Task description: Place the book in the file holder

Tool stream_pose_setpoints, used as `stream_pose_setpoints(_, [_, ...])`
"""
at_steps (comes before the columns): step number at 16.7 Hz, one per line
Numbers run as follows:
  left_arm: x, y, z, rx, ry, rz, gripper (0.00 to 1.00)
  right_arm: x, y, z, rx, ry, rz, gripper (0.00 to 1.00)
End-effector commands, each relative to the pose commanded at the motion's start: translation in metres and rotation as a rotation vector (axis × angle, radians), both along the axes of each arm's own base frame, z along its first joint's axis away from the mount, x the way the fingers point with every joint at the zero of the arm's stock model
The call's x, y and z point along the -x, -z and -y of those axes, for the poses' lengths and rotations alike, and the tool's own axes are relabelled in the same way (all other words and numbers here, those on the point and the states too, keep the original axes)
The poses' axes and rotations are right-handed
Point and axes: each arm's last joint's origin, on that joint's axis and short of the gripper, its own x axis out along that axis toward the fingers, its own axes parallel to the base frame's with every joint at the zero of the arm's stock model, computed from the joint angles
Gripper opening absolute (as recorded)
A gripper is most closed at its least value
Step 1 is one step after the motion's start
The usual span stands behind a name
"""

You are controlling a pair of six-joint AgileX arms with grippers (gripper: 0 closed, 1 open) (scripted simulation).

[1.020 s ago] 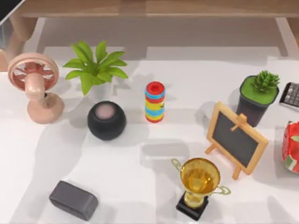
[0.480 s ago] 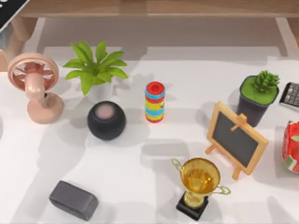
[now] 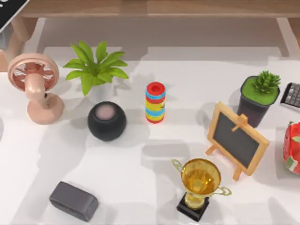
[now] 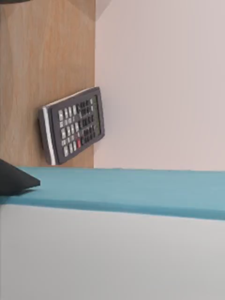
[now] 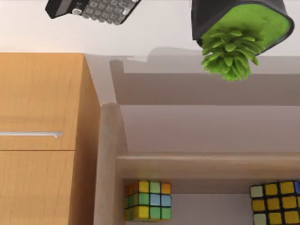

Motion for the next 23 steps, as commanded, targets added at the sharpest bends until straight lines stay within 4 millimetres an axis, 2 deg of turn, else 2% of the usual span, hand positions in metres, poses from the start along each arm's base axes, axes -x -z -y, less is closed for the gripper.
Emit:
stream_pose_setpoints(4, [0.0,0.0,0.0,0.0,0.0,0.0,0.02,0.0,0.0,0.0,0.0,0.0,0.0,1.0])
stream_pose_setpoints(5, [0.0,0.0,0.0,0.0,0.0,0.0,0.0,0.0,0.0,0.0,0.0,0.0,0.0,1.0])
stream_pose_setpoints(16, [-0.001,0.0,0.003,-0.008,0.002,-0.01,0.0,0.0,0.0,0.0,0.0,0.0,0.0,1.0])
stream_pose_setpoints(20, [0.001,-0.013,0.002,0.0,0.002,0.001,0.0,0.0,0.0,0.0,0.0,0.0,0.0,1.0])
stream_pose_setpoints(23, [0.001,-0.015,0.001,-0.001,0.003,0.001,0.0,0.0,0.0,0.0,0.0,0.0,0.0,1.0])
